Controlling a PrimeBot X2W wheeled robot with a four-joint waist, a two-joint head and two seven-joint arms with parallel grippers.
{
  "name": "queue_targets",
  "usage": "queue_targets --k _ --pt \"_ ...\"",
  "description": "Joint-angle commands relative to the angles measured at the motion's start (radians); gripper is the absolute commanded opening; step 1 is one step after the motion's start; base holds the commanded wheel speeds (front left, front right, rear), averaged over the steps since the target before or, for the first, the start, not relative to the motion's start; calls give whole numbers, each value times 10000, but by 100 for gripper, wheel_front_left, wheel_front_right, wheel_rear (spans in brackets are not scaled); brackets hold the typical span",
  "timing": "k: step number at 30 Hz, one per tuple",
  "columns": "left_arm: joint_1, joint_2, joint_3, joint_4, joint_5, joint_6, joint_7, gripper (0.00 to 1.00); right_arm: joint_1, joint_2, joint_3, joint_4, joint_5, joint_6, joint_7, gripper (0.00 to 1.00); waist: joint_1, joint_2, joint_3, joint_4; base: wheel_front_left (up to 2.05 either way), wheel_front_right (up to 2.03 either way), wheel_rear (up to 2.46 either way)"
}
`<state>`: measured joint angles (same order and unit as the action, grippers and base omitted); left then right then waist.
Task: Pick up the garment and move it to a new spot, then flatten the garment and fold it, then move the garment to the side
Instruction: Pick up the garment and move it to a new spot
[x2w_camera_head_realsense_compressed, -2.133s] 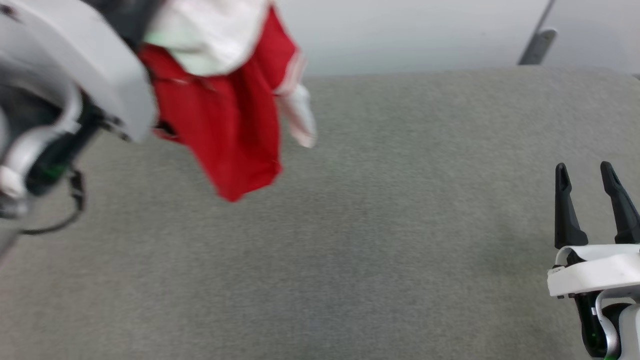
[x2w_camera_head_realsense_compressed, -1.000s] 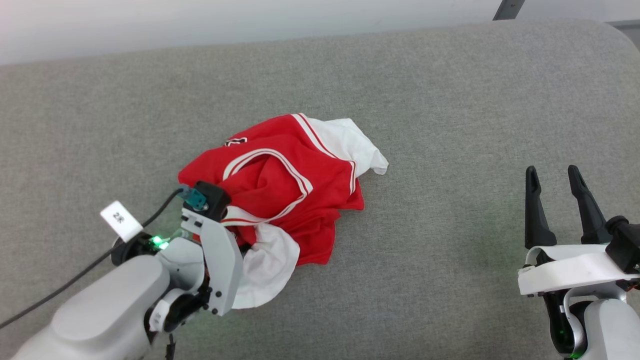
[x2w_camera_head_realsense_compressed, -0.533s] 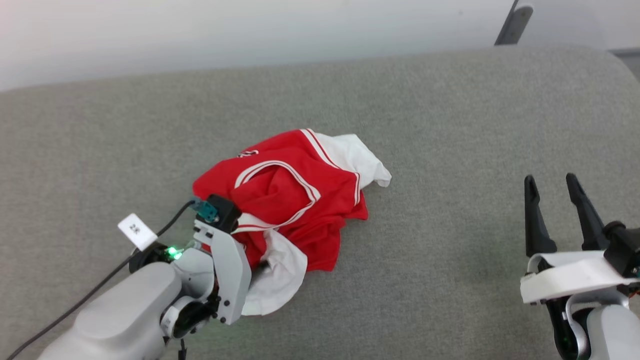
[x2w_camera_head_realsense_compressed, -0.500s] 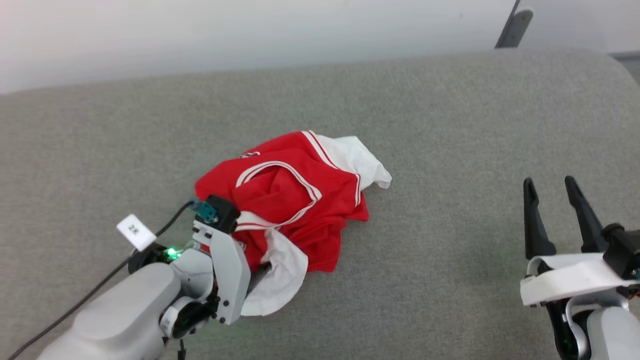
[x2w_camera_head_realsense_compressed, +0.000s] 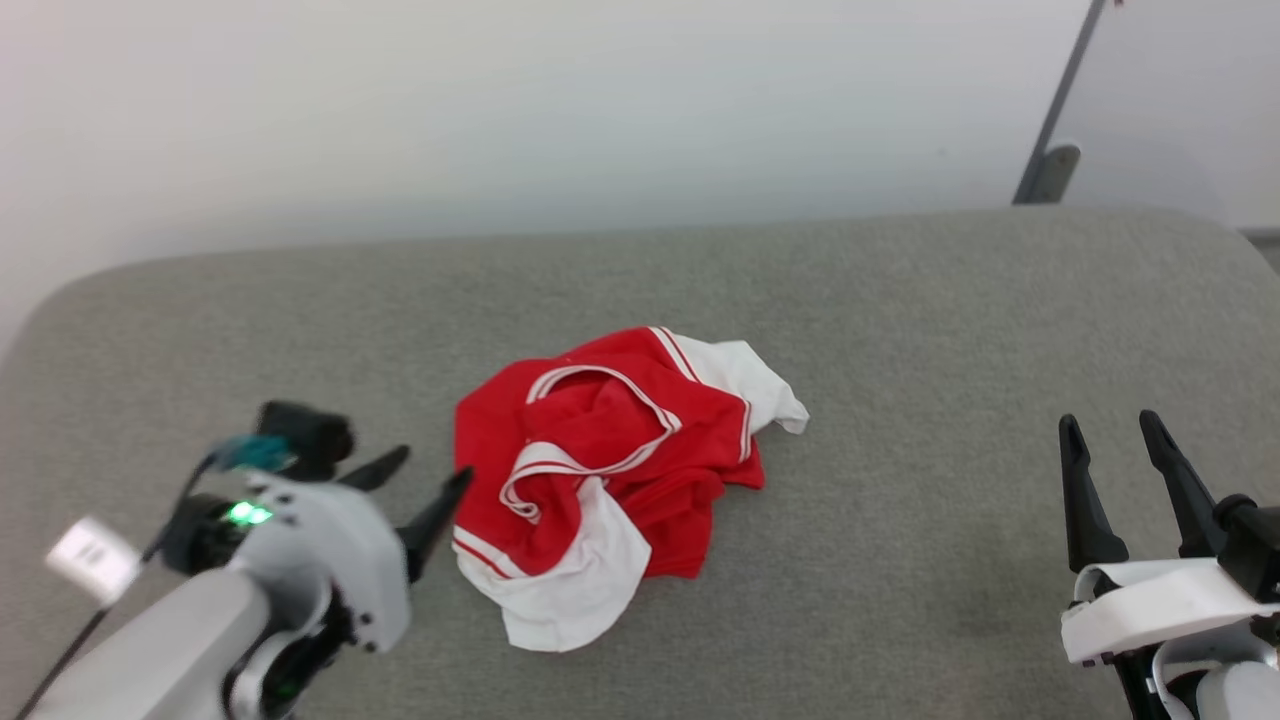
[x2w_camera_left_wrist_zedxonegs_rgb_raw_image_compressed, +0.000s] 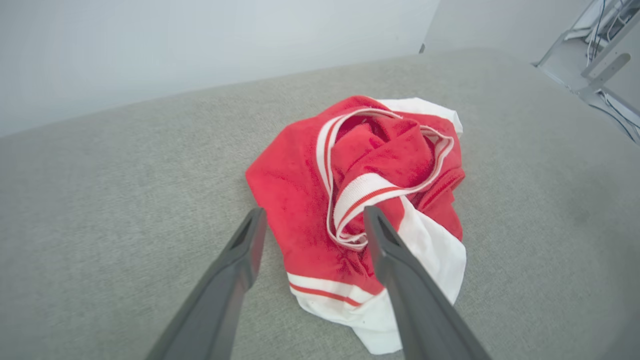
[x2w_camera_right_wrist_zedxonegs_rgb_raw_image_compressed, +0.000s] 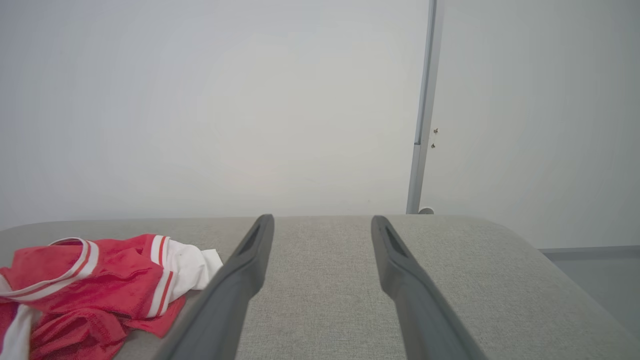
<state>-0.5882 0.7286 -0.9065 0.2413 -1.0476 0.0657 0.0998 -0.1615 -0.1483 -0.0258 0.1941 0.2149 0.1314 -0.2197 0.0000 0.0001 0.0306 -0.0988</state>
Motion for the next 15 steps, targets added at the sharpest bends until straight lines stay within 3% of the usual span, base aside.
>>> queue_targets --k 1,9,15 --pt "375 195 229 -129 -8 129 -555 100 128 -60 27 14 80 -14 -24 100 0 -1 -392 324 0 0 0" --pt "2063 874 1222 -525 -324 732 -2998 100 518 -145 -141 105 111 -14 -83 100 0 -1 -733 716 0 0 0" --pt "3299 971 2312 -604 -373 922 -3627 100 785 -104 -407 90 50 -14 -166 100 0 -1 -818 1035 0 0 0"
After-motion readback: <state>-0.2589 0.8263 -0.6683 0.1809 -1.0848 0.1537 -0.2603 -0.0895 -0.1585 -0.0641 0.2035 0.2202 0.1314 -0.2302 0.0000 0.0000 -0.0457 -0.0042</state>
